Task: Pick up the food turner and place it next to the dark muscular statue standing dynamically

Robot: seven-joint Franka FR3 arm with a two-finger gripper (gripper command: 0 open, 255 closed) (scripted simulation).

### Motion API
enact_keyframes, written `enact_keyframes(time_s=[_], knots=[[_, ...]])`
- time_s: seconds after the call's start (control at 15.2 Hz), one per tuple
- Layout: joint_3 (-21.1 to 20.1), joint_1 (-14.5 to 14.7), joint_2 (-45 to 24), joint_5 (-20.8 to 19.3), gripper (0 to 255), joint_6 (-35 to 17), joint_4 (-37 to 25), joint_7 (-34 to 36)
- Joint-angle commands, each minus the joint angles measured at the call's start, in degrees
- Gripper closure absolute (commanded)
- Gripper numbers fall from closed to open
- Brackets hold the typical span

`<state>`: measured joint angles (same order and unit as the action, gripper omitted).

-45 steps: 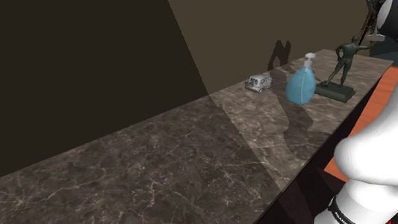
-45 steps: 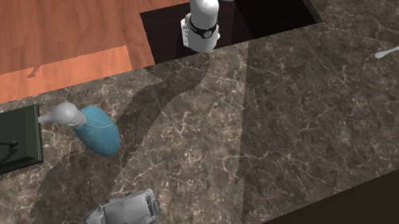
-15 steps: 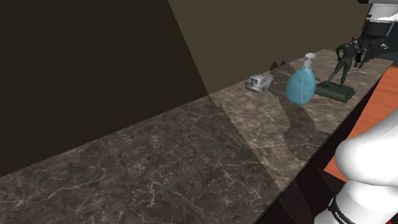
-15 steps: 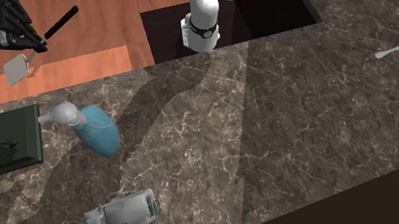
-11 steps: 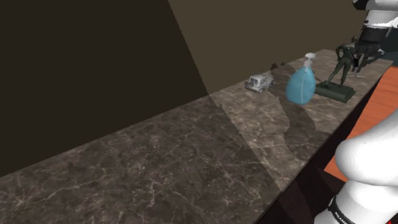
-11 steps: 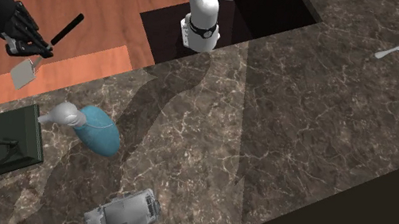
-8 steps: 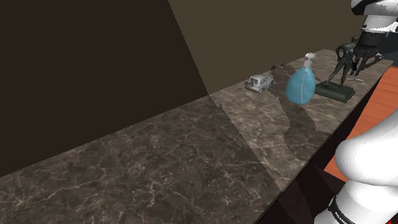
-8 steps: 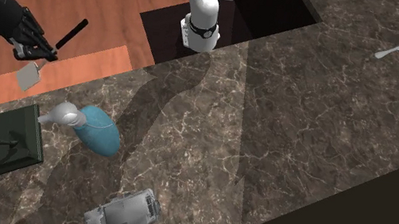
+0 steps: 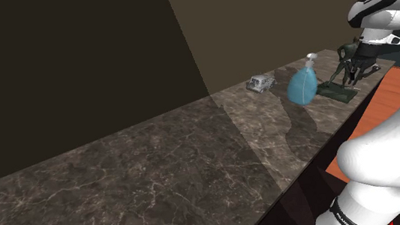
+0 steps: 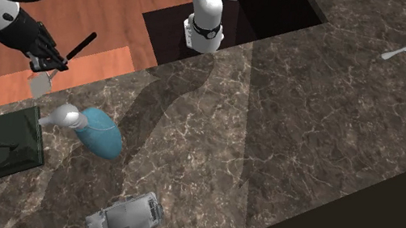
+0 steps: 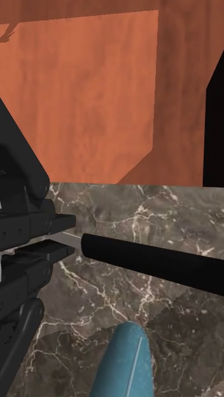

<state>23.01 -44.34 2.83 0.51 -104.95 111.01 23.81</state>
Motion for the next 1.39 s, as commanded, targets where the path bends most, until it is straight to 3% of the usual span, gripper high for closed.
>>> enact_keyframes(time_s=[0.0, 1.32], knots=[[0.01, 0.01, -0.26, 0.11, 255, -1.68, 1.42, -0.06], [0.28, -0.27, -5.62, 2.62, 255, -16.55, 11.42, -2.19]])
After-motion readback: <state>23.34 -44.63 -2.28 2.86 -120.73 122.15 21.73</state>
